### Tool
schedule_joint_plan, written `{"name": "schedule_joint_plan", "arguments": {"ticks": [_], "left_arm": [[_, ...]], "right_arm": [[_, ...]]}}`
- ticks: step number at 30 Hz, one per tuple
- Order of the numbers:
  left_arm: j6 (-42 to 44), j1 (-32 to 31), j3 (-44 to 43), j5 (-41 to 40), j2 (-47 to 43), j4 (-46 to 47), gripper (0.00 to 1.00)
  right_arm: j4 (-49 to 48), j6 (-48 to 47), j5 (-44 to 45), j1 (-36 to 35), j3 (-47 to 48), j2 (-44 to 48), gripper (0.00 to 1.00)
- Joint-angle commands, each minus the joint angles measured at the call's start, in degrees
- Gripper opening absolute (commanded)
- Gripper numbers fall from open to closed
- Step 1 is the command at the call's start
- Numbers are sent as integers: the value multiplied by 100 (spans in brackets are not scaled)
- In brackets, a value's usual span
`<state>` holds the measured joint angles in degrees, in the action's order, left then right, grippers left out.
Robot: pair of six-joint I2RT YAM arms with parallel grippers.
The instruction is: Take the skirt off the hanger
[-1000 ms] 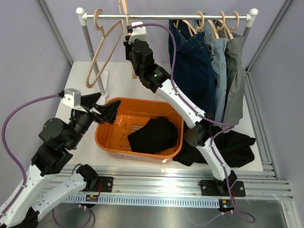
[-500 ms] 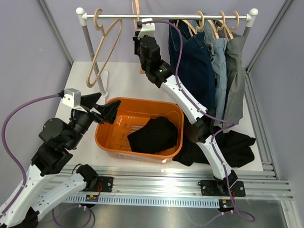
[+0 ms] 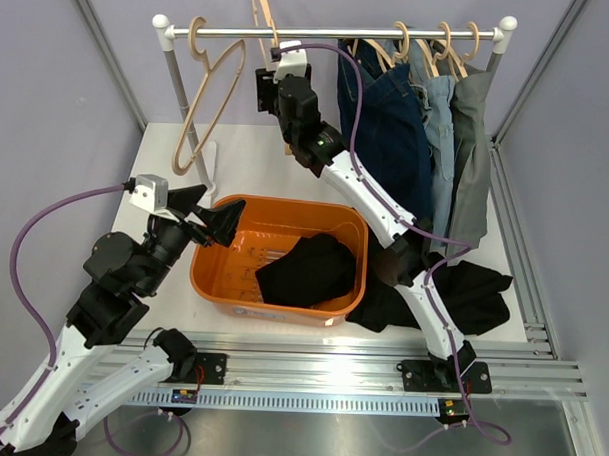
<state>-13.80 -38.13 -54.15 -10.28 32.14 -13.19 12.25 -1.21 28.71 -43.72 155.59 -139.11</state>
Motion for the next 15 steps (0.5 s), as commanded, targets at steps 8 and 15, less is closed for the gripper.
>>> {"name": "schedule_joint_plan", "arguments": {"ticks": [8,15], "left_arm": [[79,7,89,228,82,475,99],[88,7,98,457,310,712,99]], "right_arm": [[137,-19,-586,171,-1425,1657,89],[66,-221,-2026,408,-3113,3318,100]]}}
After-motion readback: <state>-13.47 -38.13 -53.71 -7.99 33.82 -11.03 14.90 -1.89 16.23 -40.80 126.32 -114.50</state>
